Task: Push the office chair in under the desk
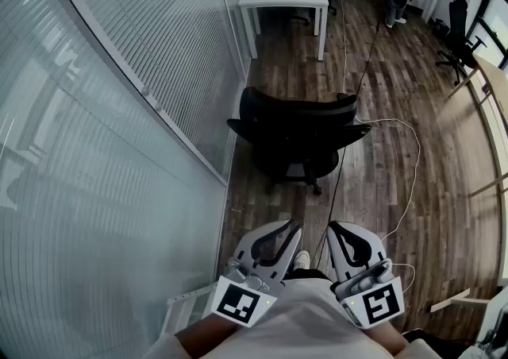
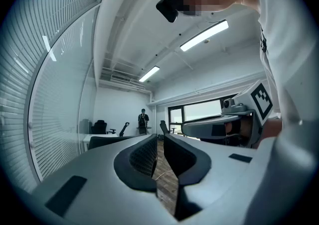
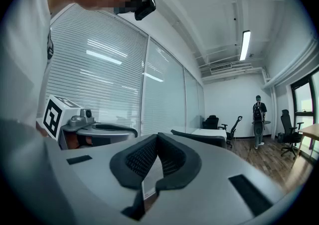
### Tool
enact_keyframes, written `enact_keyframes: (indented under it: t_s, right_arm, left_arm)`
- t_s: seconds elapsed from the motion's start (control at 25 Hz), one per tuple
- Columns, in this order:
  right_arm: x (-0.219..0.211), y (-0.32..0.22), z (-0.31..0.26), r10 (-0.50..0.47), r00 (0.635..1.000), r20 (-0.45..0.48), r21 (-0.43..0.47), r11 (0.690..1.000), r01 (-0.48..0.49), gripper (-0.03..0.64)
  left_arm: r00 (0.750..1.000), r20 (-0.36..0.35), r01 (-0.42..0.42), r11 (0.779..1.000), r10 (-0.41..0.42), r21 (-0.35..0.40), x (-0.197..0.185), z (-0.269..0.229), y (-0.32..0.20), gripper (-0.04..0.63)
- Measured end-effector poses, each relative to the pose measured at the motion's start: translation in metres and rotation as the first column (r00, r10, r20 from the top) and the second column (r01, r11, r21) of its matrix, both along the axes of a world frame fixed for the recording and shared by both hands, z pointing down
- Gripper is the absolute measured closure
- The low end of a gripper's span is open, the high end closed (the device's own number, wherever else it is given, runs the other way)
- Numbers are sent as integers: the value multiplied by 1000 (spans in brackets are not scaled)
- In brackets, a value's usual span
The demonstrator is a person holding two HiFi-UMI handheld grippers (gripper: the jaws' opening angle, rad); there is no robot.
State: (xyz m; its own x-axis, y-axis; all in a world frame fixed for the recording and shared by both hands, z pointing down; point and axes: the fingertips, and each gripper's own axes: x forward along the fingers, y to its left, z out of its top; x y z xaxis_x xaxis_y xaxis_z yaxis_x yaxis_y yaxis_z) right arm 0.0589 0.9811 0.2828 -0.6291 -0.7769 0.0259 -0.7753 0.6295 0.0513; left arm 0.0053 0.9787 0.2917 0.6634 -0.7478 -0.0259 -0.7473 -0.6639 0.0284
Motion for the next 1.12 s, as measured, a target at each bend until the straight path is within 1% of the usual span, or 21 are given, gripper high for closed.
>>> enact_keyframes:
  t_s: [0.2, 0.4, 0.56, 0.76, 0.92, 1.04, 1.12]
  right_arm:
    - [1, -1, 1, 3, 1000, 3, 5, 1000, -3, 588]
    - [9, -7, 8, 7, 998, 57, -9, 1000, -6, 586]
    - [16, -14, 4, 8, 998, 59, -7, 1000, -8, 586]
    - [30, -20, 4, 2, 997, 77, -5, 1000, -1, 586]
    - [45, -26, 4, -4, 997, 76, 0, 1000, 4, 586]
    - [59, -31, 6, -16, 997, 69, -12, 1000, 17, 586]
    - [62, -35, 14, -22, 998, 60, -21, 999, 24, 586]
  left_arm:
    - [1000, 5, -4, 1000, 4, -1, 1, 1, -1, 531]
    - [1000, 10, -5, 1000, 5, 4, 7, 10, -5, 531]
    - [1000, 15, -2, 1000, 2, -3, 12, 7, -10, 531]
    - [1000, 22, 1, 1000, -1, -8, 29, 9, -16, 531]
    - [1000, 31, -2, 1000, 2, -18, 47, 12, -20, 531]
    - [1000, 30, 4, 1000, -3, -19, 62, 9, -25, 531]
    - [998, 62, 0, 1000, 1, -19, 65, 15, -27, 531]
